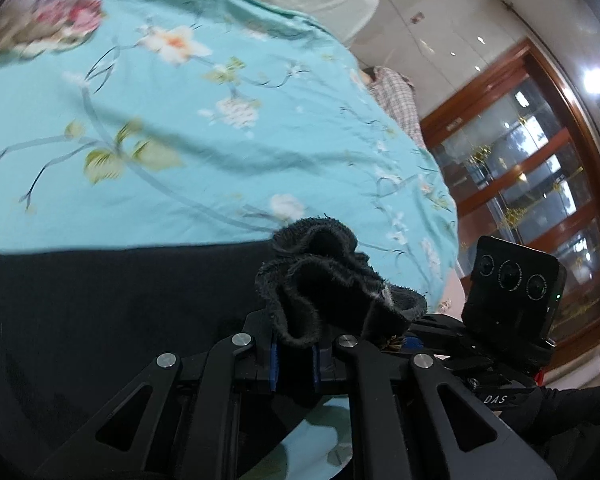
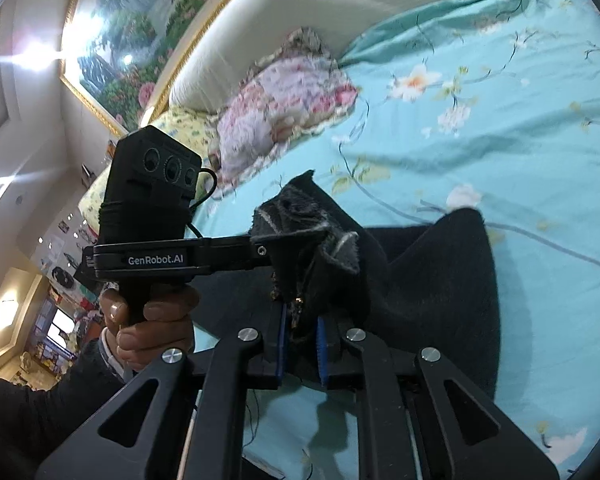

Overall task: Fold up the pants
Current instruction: 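Fold the waistband toward the leg ends and open both grippers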

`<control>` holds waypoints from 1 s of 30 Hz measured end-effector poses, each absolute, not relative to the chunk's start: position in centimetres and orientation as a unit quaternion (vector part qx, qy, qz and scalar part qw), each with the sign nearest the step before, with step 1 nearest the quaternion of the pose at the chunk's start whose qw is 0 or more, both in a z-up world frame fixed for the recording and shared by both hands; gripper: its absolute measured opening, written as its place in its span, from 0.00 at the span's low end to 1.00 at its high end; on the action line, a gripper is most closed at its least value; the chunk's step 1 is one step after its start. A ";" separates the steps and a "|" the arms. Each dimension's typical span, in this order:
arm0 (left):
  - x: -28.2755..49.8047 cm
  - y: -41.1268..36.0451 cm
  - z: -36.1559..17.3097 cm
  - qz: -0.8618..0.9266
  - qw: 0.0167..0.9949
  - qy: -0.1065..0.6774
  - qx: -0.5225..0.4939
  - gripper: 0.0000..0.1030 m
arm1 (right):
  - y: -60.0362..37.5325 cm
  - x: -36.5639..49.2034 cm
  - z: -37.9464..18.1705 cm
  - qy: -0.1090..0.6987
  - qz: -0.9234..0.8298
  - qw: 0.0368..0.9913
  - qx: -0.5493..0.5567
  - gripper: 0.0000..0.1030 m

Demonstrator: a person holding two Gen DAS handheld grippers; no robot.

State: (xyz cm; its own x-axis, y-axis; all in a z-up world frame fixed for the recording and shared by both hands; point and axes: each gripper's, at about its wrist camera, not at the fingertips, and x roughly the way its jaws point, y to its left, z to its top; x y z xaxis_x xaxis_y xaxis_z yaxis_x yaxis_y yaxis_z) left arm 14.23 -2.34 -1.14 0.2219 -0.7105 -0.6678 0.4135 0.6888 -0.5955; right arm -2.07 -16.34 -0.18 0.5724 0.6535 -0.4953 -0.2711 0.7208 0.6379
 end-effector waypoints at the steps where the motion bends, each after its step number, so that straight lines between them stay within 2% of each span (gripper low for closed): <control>1: 14.2 -2.0 -1.6 -0.361 0.768 0.507 -0.151 0.08 | -16.1 -1.9 -0.4 0.379 0.273 0.847 0.254 0.15; 5: 13.7 -0.5 -2.8 -0.342 0.770 0.512 -0.169 0.08 | -15.1 -1.5 -1.3 0.396 0.279 0.840 0.244 0.20; 10: 13.0 1.3 -3.6 -0.315 0.775 0.512 -0.193 0.08 | -13.9 -1.4 -1.8 0.407 0.292 0.835 0.228 0.39; 13: 12.4 2.6 -3.7 -0.293 0.784 0.508 -0.206 0.09 | -13.3 -1.3 -2.0 0.412 0.293 0.835 0.217 0.43; 22: 10.1 6.2 -3.6 -0.231 0.803 0.488 -0.253 0.10 | -12.0 -1.5 -1.8 0.421 0.309 0.826 0.211 0.53; 30: 7.3 9.9 -3.0 -0.169 0.819 0.459 -0.301 0.14 | -11.3 -1.7 -0.1 0.412 0.327 0.824 0.209 0.53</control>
State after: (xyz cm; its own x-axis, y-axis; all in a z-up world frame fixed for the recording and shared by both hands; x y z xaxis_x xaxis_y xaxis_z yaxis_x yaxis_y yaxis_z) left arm 7.26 9.91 -3.04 0.5214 -0.5521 -0.6507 -0.0002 0.7625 -0.6470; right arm -1.71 -11.26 -0.13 0.4459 0.7121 -0.5422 -0.3671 0.6980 0.6148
